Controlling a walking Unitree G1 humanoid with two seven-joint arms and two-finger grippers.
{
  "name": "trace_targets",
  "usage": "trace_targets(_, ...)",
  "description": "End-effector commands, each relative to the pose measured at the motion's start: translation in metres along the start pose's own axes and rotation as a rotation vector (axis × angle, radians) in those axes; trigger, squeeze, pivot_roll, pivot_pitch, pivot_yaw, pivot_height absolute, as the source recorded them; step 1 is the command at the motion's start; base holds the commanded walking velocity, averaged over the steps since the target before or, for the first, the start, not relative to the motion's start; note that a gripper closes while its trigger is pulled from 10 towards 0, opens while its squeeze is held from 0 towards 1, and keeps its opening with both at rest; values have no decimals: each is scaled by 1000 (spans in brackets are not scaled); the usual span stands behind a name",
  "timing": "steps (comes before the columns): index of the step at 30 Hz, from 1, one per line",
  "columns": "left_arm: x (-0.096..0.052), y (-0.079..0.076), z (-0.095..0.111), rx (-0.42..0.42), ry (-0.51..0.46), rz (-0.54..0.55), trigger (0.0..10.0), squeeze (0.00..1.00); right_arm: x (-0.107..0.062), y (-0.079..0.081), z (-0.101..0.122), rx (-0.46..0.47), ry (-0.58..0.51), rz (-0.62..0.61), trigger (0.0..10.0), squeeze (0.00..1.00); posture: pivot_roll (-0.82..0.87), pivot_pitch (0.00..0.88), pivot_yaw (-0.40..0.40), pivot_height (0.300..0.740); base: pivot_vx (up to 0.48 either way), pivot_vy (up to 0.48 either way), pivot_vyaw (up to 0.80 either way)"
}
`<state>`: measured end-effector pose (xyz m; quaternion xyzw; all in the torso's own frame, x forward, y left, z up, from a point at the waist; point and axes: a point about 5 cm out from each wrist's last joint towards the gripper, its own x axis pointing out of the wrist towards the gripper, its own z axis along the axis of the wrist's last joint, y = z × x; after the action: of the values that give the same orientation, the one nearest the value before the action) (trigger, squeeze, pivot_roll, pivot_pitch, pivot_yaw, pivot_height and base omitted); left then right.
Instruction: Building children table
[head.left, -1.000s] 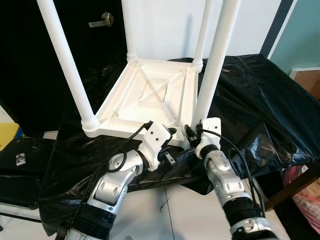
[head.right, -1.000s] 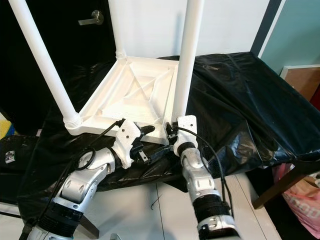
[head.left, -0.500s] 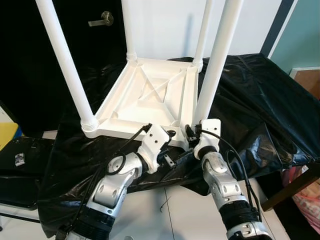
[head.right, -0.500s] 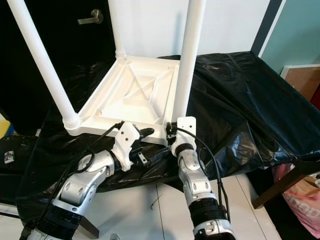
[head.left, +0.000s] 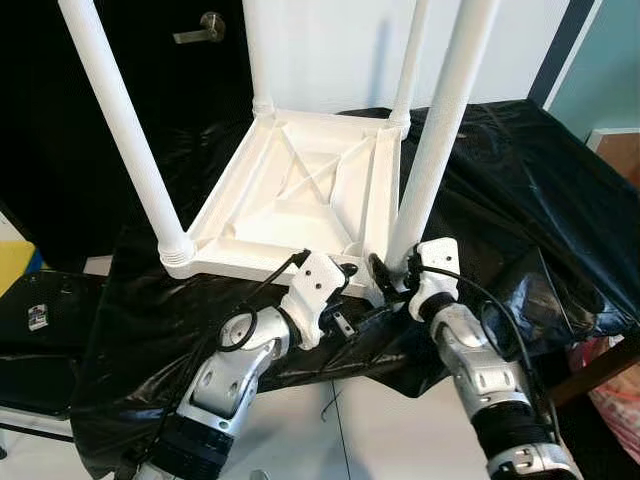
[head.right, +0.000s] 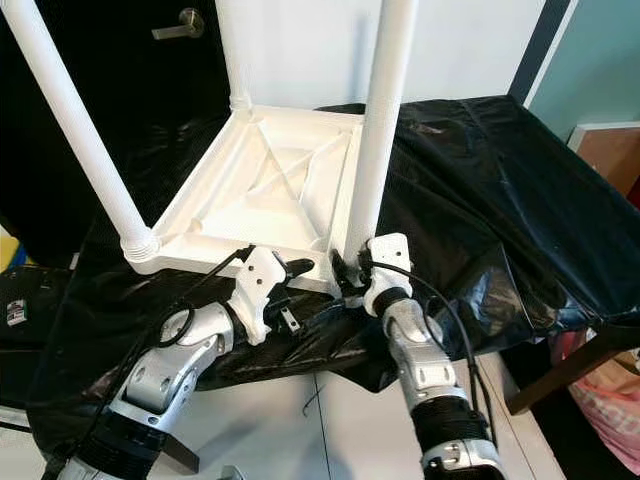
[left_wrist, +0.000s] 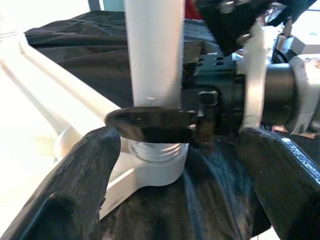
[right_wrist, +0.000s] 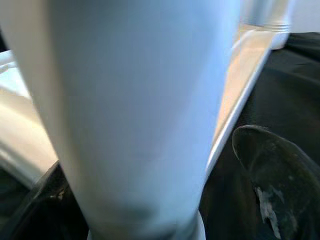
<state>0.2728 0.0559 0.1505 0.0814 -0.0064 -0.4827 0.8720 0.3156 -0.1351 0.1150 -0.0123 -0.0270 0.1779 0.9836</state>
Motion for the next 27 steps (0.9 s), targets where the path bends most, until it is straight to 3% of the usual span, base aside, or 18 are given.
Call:
trace_targets(1,1,-4,2,4,0,-14,10000,0,-4,-2,-1,-1,-4,51,10000,1000,-26,0,-5,740,0,0,0)
trace_targets(3,1,-5,1,3,1,-18,10000,0,-4,-5,-1,-10,7,107,10000,1000,-26,0,-5,740,0,0,0)
trace_targets(4,1,-5,1,3,1,-20,10000,0,-3,-5,-1,-18,13,149,10000,424,-26,0,-5,740,0,0,0)
trace_targets(6,1,-5,1,4,1,-20,10000,0,-3,-4,-1,-21,17,176,10000,424,-26,0,-5,740,0,0,0)
trace_targets(7,1,-5,1,5,2,-21,10000,0,-2,-4,-1,-22,15,196,10000,0,-26,0,-6,740,0,0,0)
trace_targets(15,3,-2,3,15,-3,-10,10000,0,10,2,0,-39,17,291,10000,0,-16,0,-14,740,0,0,0)
trace_targets(16,3,-1,3,16,-5,-8,10000,0,11,2,-1,-39,19,295,8471,0,-15,0,-15,740,0,0,0)
trace_targets(17,3,0,4,18,-5,-4,10000,0,11,2,-1,-40,20,298,2824,0,-13,0,-16,740,0,0,0)
trace_targets(18,2,1,4,18,-7,4,10000,0,10,1,-3,-44,27,301,0,0,-9,0,-19,740,0,0,0)
trace_targets(27,1,2,3,17,-6,15,10000,0,8,-5,-9,-58,55,259,0,0,-4,0,-20,740,0,0,0)
